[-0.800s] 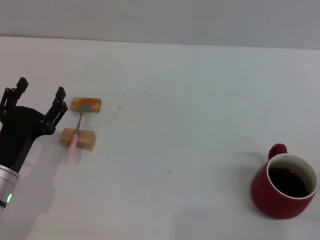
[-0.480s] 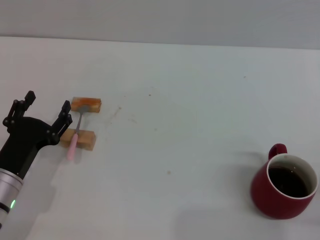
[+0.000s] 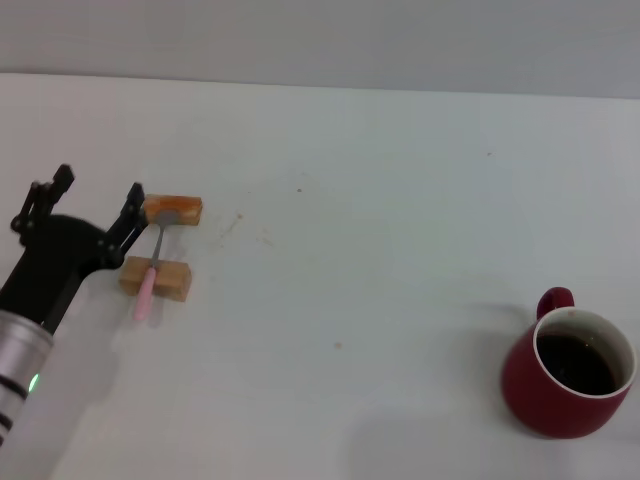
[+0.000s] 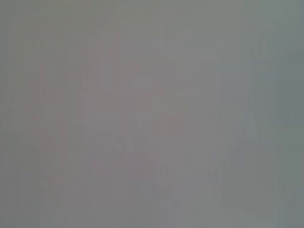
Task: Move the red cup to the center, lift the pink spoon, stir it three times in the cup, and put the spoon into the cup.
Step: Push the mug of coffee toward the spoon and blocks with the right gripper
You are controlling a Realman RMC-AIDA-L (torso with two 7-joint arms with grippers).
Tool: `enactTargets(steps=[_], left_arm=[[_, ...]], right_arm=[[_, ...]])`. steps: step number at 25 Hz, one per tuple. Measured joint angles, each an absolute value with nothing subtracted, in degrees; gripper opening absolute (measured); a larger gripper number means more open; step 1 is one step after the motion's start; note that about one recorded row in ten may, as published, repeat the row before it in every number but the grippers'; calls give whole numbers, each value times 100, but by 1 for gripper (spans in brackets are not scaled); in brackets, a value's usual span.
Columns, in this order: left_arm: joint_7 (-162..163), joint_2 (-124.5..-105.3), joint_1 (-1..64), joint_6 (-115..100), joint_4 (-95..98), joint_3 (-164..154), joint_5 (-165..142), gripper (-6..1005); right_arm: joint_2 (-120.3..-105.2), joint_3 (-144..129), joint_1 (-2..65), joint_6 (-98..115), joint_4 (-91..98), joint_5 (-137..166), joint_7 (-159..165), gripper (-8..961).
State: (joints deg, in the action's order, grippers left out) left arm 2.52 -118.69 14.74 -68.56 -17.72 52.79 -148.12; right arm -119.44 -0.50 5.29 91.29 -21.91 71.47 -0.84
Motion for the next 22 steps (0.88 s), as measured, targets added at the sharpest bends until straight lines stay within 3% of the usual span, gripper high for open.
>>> enactTargets(steps=[22], left_arm=[[201, -11843, 1471, -6903, -1889, 5691, -14809, 814]], right_arm=[[-11992, -345, 368, 8730, -4121, 7141, -1560, -1]])
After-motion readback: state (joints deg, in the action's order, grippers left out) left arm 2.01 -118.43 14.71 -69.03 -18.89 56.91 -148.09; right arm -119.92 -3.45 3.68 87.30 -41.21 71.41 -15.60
